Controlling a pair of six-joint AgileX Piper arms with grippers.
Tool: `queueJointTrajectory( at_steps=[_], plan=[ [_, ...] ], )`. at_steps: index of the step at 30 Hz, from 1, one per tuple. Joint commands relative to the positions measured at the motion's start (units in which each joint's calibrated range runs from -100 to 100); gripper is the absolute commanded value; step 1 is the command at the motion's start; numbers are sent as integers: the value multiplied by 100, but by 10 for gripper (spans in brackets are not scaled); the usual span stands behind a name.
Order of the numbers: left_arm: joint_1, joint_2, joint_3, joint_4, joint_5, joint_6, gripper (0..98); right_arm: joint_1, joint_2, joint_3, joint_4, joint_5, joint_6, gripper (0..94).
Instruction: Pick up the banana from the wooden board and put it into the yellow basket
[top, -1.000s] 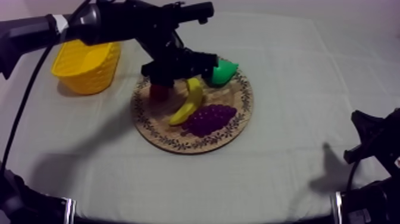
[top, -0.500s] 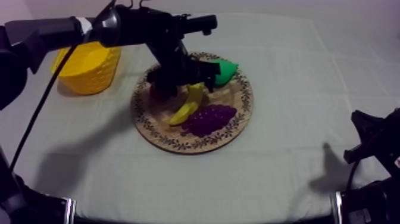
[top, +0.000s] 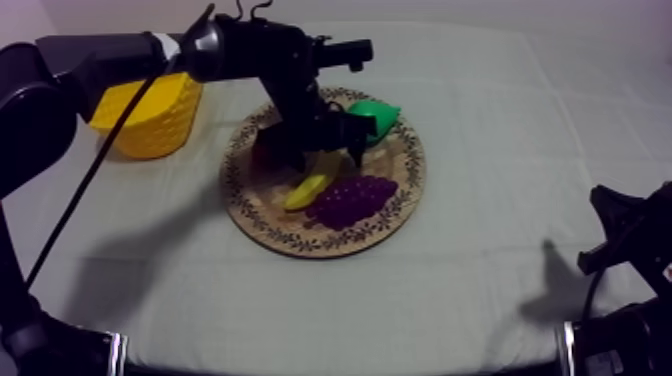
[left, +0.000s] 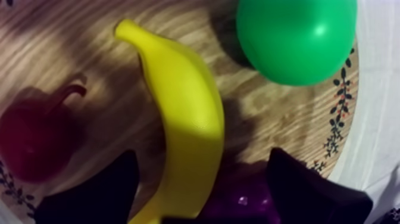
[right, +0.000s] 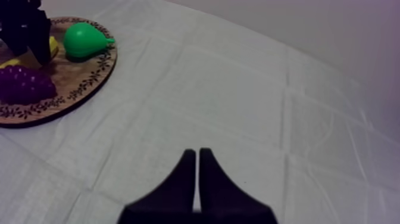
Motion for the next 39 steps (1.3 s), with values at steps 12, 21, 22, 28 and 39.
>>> queueJointTrajectory(
  at_steps=[12, 21, 22, 28, 39],
  plan=[
    [-95, 144, -70, 101, 93, -88, 682, -2, -3, -3, -1, -3, -1, 2],
    [-150, 322, -243, 141, 305, -89, 499, -2, -3, -3, -1, -3, -3, 2],
    [-151, 341, -270, 141, 329, -87, 481, -2, -3, -3, -1, -3, -2, 2],
    [-158, 402, -360, 141, 405, -82, 413, -2, -3, -3, -1, -3, -3, 2],
    [-157, 464, -450, 136, 476, -94, 351, -2, -3, -3, -1, -3, -2, 2]
  ],
)
